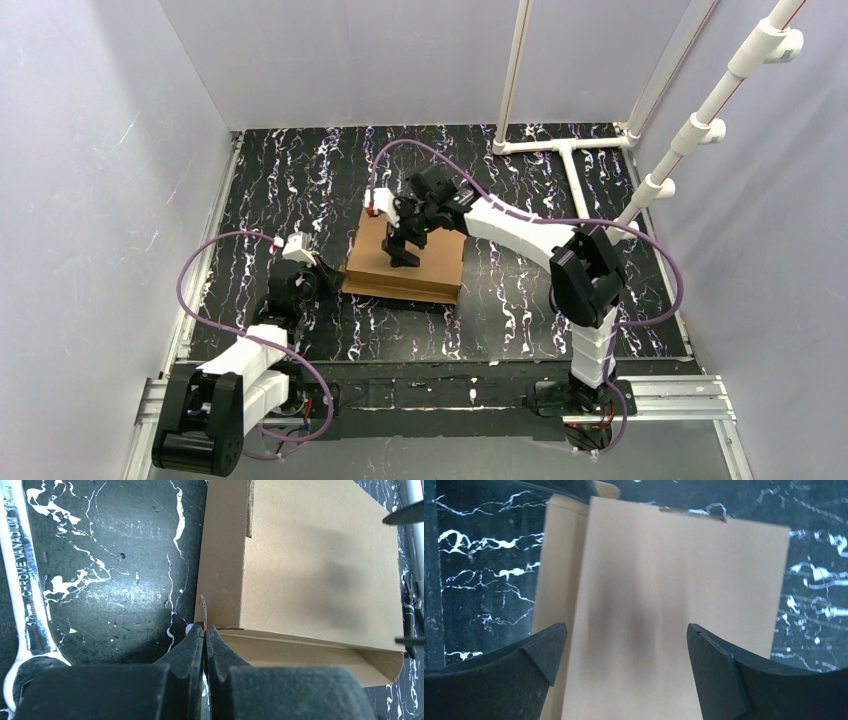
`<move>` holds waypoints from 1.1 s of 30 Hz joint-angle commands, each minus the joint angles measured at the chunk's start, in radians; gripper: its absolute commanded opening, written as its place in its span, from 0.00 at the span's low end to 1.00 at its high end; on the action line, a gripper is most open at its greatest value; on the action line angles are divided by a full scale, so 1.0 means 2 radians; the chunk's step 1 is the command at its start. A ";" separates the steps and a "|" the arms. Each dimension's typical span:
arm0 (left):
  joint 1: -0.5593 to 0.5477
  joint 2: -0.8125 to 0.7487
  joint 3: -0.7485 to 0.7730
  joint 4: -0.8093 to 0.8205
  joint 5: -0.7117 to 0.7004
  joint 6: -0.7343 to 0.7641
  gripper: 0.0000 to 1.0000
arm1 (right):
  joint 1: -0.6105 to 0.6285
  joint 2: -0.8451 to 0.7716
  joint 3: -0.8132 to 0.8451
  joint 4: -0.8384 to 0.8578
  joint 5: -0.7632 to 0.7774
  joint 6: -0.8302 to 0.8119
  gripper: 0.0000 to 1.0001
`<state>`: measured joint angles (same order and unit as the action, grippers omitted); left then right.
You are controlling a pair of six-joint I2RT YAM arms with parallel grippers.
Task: Fold the paper box
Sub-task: Close the paper box at the center of the board.
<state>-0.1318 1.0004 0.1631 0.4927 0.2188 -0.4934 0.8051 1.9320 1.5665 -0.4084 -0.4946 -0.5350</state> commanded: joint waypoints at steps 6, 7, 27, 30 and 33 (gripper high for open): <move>0.004 -0.009 0.002 0.009 0.015 0.009 0.00 | 0.082 -0.015 -0.015 -0.005 0.086 -0.073 0.98; 0.004 -0.009 0.001 0.008 0.016 0.008 0.00 | 0.085 -0.016 -0.023 0.001 0.097 -0.077 0.98; 0.004 -0.001 0.004 0.008 0.021 0.012 0.00 | 0.042 -0.147 -0.103 -0.099 0.045 -0.149 0.98; 0.004 -0.001 0.004 0.008 0.026 0.011 0.00 | 0.042 -0.183 -0.160 -0.091 0.080 -0.151 0.98; 0.004 0.002 0.003 0.008 0.030 0.009 0.00 | 0.042 -0.205 -0.193 -0.068 0.104 -0.139 0.98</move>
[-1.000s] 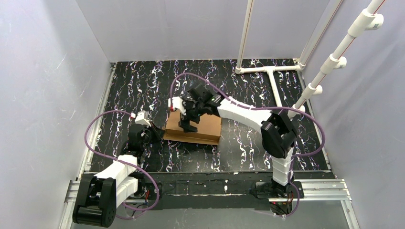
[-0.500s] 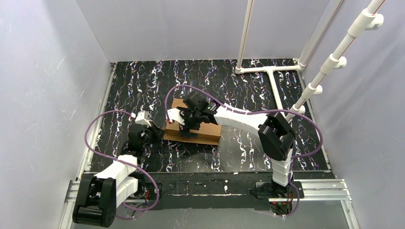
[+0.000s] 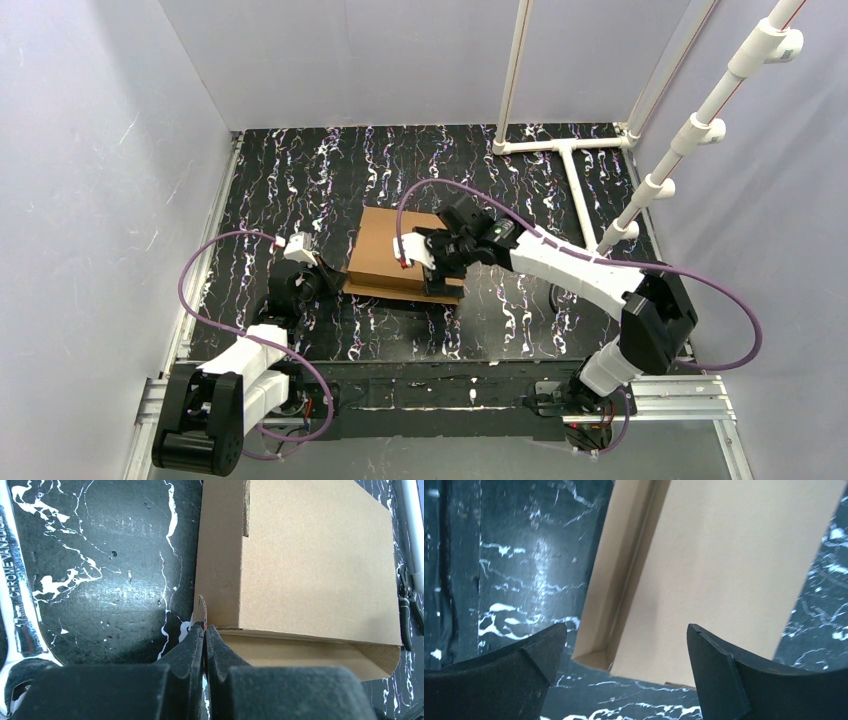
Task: Fold the paper box
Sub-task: Close the paper box at the center of the board.
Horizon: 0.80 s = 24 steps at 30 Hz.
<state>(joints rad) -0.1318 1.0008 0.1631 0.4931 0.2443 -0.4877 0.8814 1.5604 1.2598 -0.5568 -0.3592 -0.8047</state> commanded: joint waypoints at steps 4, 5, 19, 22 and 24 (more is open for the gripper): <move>0.004 0.003 0.003 0.008 0.020 0.003 0.00 | 0.014 -0.031 -0.077 0.043 0.066 0.003 0.98; 0.004 0.004 0.003 0.008 0.021 0.003 0.00 | 0.019 -0.031 -0.086 0.051 0.075 0.003 0.98; 0.004 0.003 0.010 0.008 0.053 0.012 0.00 | 0.084 -0.030 -0.170 0.149 0.204 0.002 0.95; 0.004 -0.010 0.007 0.008 0.069 0.024 0.00 | 0.090 -0.027 -0.176 0.163 0.220 0.005 0.90; 0.004 -0.022 0.003 0.008 0.079 0.030 0.00 | 0.092 -0.024 -0.176 0.166 0.223 0.008 0.87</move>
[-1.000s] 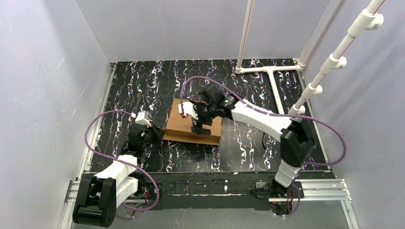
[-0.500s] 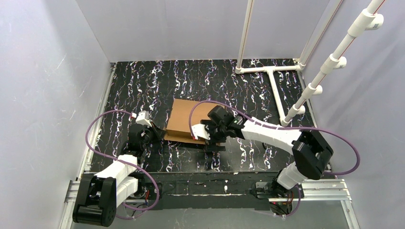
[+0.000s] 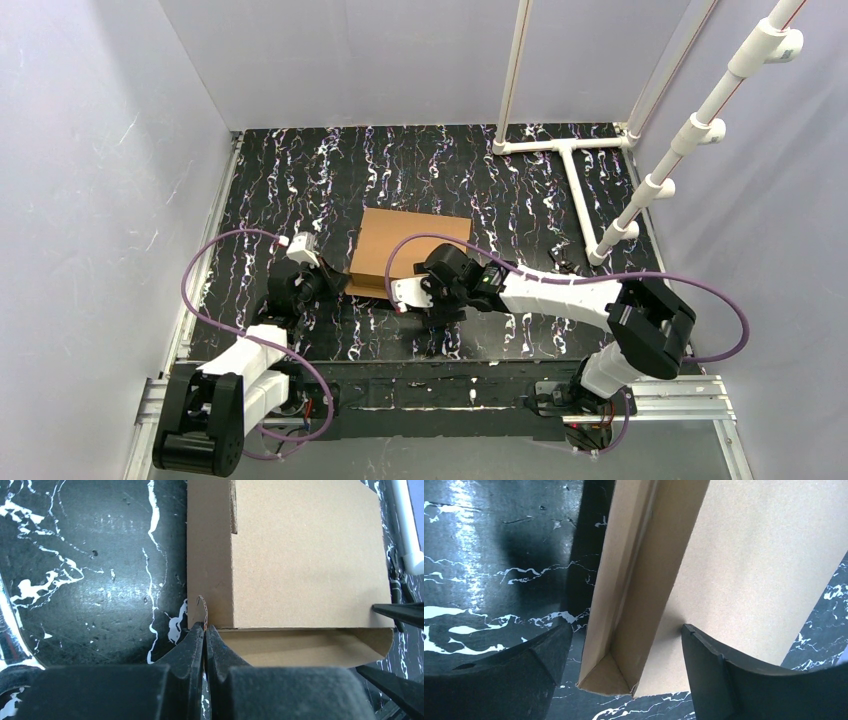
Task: Fold the paper box
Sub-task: Close the paper box at the center of the board.
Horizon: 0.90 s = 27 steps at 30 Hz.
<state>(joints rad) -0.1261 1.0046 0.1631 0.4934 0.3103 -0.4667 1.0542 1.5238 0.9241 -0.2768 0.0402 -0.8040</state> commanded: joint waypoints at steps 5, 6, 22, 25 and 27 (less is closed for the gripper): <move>0.000 -0.047 -0.005 0.008 0.050 0.018 0.00 | 0.007 0.001 -0.009 0.029 0.028 0.016 0.86; 0.000 -0.050 -0.007 0.008 0.047 0.015 0.00 | 0.007 0.003 -0.009 0.029 0.030 0.017 0.86; -0.007 -0.030 0.009 -0.032 -0.001 -0.006 0.00 | 0.007 0.045 0.013 0.018 0.037 0.046 0.82; -0.017 -0.053 0.008 -0.038 -0.013 0.007 0.00 | 0.005 0.053 0.018 0.013 0.031 0.050 0.82; -0.027 -0.064 0.012 -0.048 -0.022 0.022 0.00 | 0.001 0.060 0.023 0.006 0.023 0.054 0.81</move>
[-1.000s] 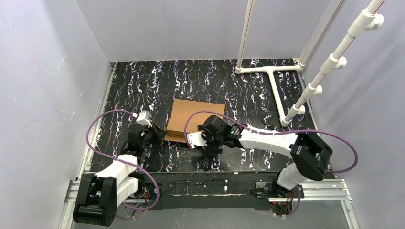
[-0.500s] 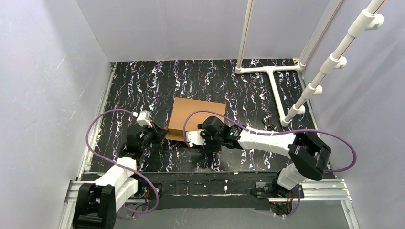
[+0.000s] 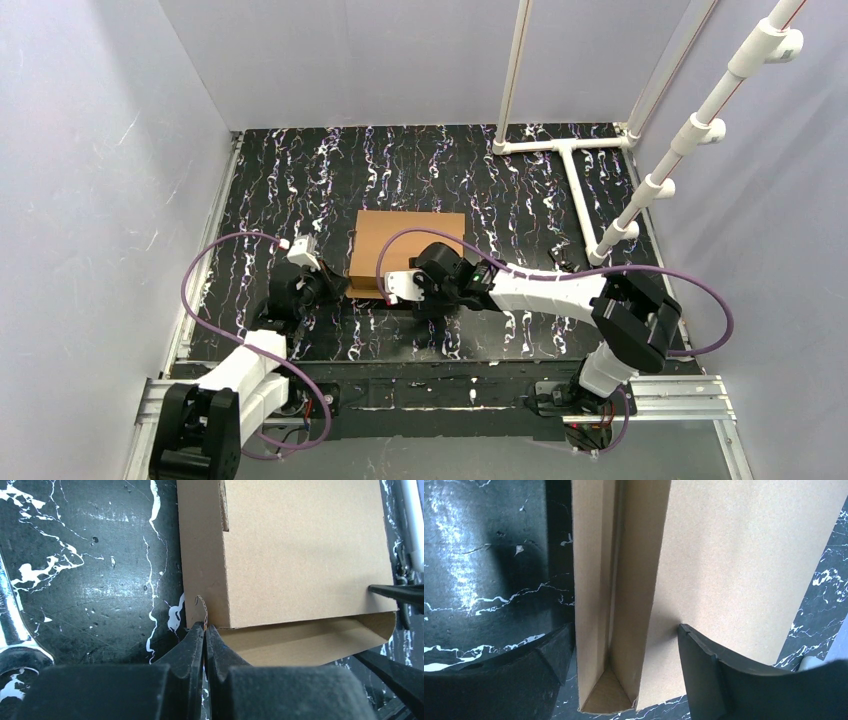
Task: Fold the paper box
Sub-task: Close the paper box at the center of the board.
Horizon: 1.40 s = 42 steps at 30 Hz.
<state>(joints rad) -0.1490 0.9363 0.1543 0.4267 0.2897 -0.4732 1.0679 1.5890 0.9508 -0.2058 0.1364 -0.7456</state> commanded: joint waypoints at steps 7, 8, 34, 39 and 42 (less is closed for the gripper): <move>-0.051 -0.059 0.014 -0.043 -0.049 0.060 0.00 | -0.011 0.036 0.017 -0.037 -0.038 0.032 0.81; -0.053 -0.064 0.012 -0.043 -0.054 0.060 0.00 | -0.011 0.038 0.019 -0.039 -0.039 0.033 0.81; -0.065 -0.137 -0.023 -0.032 -0.091 -0.017 0.00 | -0.030 0.085 0.053 -0.062 -0.050 0.063 0.80; -0.064 -0.165 -0.046 -0.008 -0.103 -0.062 0.00 | -0.032 0.098 0.063 -0.069 -0.052 0.070 0.79; -0.064 -0.186 -0.054 -0.001 -0.095 -0.061 0.00 | -0.032 0.102 0.065 -0.071 -0.054 0.072 0.79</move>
<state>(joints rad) -0.2699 0.6285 0.0517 0.3115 0.0669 -0.5434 1.0134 1.7153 1.0992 -0.2165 0.1020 -0.6716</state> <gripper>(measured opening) 0.010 0.796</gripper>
